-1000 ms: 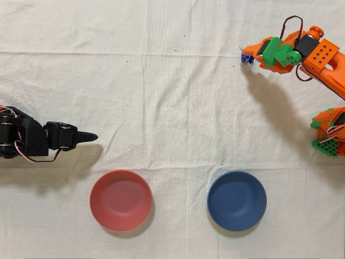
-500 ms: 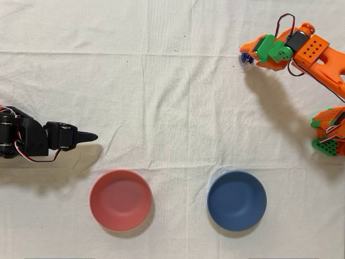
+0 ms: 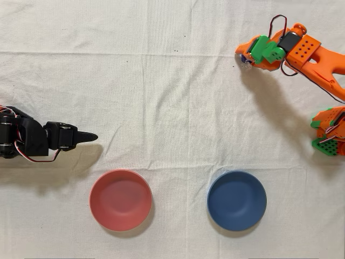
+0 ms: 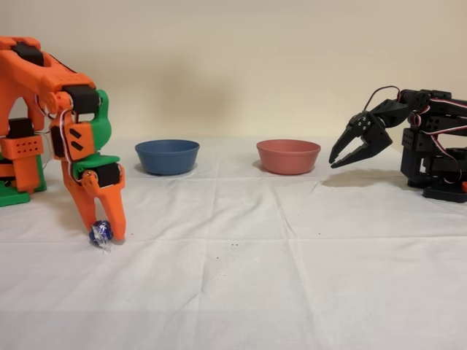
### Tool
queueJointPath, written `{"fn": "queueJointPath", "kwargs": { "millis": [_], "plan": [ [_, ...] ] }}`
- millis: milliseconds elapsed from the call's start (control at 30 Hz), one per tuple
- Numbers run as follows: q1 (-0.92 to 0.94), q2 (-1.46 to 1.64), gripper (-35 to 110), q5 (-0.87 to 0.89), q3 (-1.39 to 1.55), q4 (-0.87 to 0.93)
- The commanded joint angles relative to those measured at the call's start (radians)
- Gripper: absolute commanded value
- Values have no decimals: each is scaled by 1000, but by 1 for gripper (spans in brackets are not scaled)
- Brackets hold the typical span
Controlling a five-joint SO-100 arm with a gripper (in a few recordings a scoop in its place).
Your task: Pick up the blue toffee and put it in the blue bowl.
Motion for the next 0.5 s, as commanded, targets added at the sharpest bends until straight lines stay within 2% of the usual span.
{"fn": "queueJointPath", "kwargs": {
  "millis": [0, 267, 467],
  "plan": [
    [2, 17, 35, -21, -58, 11],
    [2, -6, 21, -43, -83, 11],
    [3, -8, 15, -57, -86, 11]
  ]
}}
